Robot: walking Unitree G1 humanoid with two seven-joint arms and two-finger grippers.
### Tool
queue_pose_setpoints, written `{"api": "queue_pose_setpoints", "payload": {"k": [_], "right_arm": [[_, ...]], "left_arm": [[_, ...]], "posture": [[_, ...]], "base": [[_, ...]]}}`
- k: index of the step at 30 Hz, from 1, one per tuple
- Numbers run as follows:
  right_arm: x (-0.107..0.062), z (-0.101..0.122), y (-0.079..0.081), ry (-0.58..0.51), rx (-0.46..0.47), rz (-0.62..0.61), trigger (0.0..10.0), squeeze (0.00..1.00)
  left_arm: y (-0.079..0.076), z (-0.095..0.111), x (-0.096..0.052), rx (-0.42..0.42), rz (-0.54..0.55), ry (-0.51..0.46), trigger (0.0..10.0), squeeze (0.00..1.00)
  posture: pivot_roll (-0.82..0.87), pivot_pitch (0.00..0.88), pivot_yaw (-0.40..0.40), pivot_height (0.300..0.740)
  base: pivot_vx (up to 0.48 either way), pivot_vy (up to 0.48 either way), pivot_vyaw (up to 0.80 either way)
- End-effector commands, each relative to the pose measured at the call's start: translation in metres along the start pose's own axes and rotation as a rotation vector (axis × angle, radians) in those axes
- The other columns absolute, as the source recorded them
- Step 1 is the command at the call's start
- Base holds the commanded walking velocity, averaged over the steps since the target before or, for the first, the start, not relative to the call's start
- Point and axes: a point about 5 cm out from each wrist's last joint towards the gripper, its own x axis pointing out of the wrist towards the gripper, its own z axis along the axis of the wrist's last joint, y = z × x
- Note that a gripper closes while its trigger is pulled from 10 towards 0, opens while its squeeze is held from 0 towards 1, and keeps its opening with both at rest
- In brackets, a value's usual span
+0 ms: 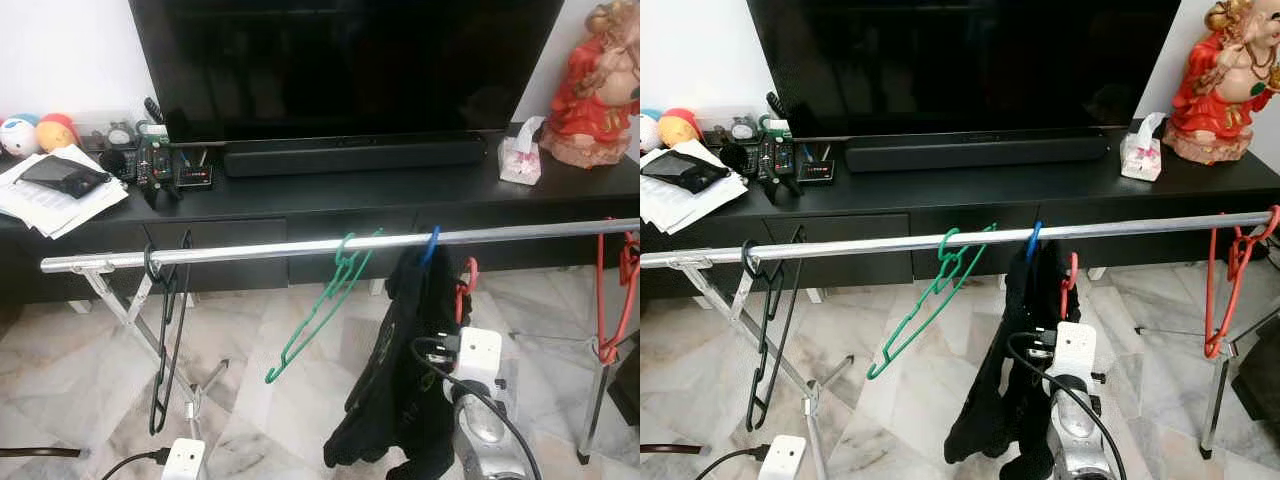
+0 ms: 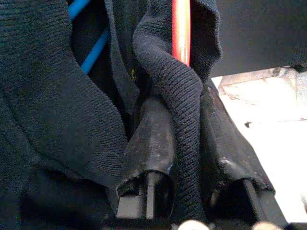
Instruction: Hang hanger
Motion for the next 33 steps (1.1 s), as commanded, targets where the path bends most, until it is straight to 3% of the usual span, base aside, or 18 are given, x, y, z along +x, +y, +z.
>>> {"api": "queue_pose_setpoints", "payload": {"k": [1,6,33], "right_arm": [[0.0055,0.015,0.0001,-0.068,0.005,-0.002,10.0,0.0],[0.0058,0.016,0.0022,-0.072,0.003,0.003,10.0,0.0],[0.0076,0.0189,0.0055,-0.073,0.011,-0.003,10.0,0.0]], "left_arm": [[-0.0003,-0.0058,-0.0008,0.036,-0.006,0.022,10.0,0.0],[-0.0011,-0.0061,-0.0008,0.043,-0.008,0.023,10.0,0.0],[-0.0028,-0.0051,-0.0004,0.031,-0.003,0.022,10.0,0.0]], "posture": [[-0.09,0.0,-0.024,0.74],[-0.09,0.0,-0.023,0.74],[-0.09,0.0,-0.027,0.74]], "base": [[0.0,0.0,0.0],[0.0,0.0,0.0],[-0.271,0.0,0.0]]}}
